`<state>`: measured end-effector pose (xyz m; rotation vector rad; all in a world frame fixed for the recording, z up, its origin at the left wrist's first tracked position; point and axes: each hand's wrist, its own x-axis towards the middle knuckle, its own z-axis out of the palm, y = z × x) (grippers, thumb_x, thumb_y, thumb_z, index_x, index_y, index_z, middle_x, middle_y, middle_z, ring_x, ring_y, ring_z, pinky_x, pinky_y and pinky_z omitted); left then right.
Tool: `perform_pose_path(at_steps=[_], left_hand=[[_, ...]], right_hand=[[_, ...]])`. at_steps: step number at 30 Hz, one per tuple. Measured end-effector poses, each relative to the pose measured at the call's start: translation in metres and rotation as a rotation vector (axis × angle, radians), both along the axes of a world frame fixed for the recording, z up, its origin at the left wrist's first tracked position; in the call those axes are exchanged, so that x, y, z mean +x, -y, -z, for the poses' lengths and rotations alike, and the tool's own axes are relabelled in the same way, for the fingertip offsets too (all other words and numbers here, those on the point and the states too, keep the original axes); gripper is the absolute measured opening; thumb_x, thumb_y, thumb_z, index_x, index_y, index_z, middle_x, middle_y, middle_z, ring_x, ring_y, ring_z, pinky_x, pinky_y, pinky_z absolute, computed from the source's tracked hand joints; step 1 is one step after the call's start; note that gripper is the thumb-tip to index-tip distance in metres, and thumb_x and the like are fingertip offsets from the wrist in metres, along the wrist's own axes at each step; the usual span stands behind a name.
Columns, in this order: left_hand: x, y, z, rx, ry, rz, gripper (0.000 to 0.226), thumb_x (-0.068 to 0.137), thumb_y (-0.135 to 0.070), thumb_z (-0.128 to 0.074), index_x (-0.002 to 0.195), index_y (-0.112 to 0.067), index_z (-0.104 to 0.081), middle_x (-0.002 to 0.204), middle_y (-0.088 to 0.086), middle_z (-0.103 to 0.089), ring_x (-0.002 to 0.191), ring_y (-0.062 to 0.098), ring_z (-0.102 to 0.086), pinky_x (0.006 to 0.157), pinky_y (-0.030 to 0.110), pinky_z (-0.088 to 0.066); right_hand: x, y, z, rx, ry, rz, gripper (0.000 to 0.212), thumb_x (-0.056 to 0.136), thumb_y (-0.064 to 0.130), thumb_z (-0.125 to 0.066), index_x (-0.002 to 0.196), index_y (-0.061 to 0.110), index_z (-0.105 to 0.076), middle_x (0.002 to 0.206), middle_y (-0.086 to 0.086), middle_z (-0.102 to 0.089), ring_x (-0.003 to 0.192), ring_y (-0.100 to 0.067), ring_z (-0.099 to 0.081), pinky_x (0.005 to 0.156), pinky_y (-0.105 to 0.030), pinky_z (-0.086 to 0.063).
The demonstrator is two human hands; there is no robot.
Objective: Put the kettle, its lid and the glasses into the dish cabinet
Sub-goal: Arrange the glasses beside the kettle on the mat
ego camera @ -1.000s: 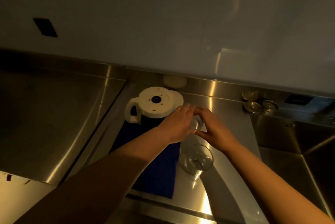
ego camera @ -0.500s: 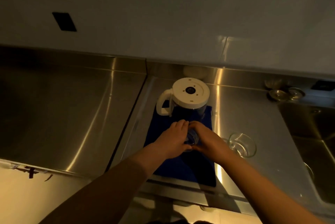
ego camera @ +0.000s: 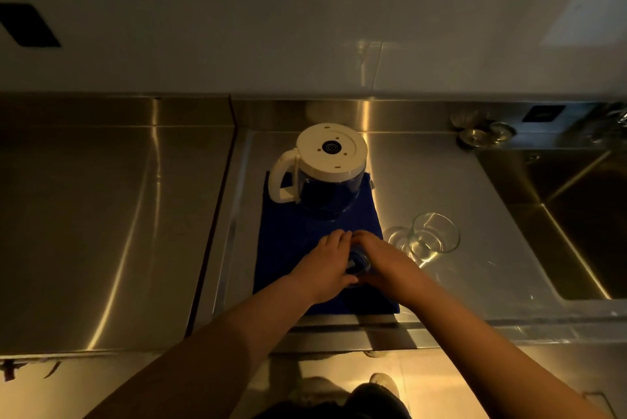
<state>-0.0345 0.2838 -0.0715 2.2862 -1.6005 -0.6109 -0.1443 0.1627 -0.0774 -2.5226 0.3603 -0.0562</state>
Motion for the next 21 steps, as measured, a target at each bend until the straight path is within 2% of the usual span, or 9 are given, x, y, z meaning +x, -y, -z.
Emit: perform_pose_path(at_steps=[6,11,14,16,19,21], left_hand=[[0.007,-0.012,0.007,-0.019,0.018,-0.036,0.085,0.09,-0.036,-0.06,0.151,-0.013,-0.006,0.154,0.006,-0.014,0.139,0.024,-0.021,0.111,0.034,-0.03],[0.02,-0.024,0.008,-0.013,-0.028,-0.079,0.088,0.088,-0.038,-0.062,0.151,-0.015,-0.004,0.151,0.005,-0.017,0.131,0.024,-0.034,0.105,0.036,-0.039],[0.03,-0.032,0.008,-0.005,-0.046,-0.091,0.09,0.086,-0.039,-0.065,0.151,-0.015,-0.006,0.147,0.006,-0.021,0.127,0.025,-0.039,0.101,0.036,-0.042],[0.035,-0.037,0.008,0.006,-0.047,-0.093,0.092,0.085,-0.039,-0.066,0.151,-0.015,-0.006,0.148,0.006,-0.021,0.128,0.024,-0.039,0.102,0.036,-0.041],[0.038,-0.04,0.008,-0.002,0.007,-0.052,0.092,0.086,-0.039,-0.065,0.151,-0.014,-0.005,0.153,0.006,-0.016,0.134,0.023,-0.033,0.107,0.034,-0.036],[0.039,-0.04,0.008,-0.037,0.068,0.0,0.09,0.087,-0.037,-0.064,0.151,-0.013,-0.005,0.157,0.006,-0.011,0.139,0.022,-0.024,0.112,0.031,-0.028]], right_hand=[[0.008,-0.011,0.007,-0.013,0.022,-0.004,0.067,0.073,0.032,-0.075,0.13,0.033,-0.039,0.139,0.013,-0.039,0.119,-0.004,-0.045,0.079,0.0,-0.032],[0.025,-0.018,0.001,0.029,0.005,-0.033,0.074,0.073,0.027,-0.076,0.135,0.029,-0.036,0.14,0.012,-0.041,0.116,0.001,-0.043,0.079,0.002,-0.033],[0.03,-0.023,0.002,0.062,0.0,-0.01,0.084,0.072,0.032,-0.077,0.14,0.027,-0.028,0.138,0.008,-0.045,0.119,-0.005,-0.047,0.085,-0.005,-0.032],[0.029,-0.026,0.004,0.074,-0.006,-0.006,0.087,0.073,0.034,-0.076,0.143,0.023,-0.024,0.141,0.005,-0.044,0.123,-0.009,-0.044,0.092,-0.009,-0.03],[0.028,-0.031,0.007,0.055,0.026,-0.037,0.085,0.076,0.036,-0.073,0.143,0.019,-0.025,0.143,0.0,-0.04,0.124,-0.003,-0.037,0.091,0.001,-0.022],[0.028,-0.035,0.011,0.04,0.069,-0.066,0.083,0.079,0.036,-0.07,0.144,0.017,-0.022,0.146,0.0,-0.035,0.125,0.003,-0.028,0.095,0.003,-0.017]])
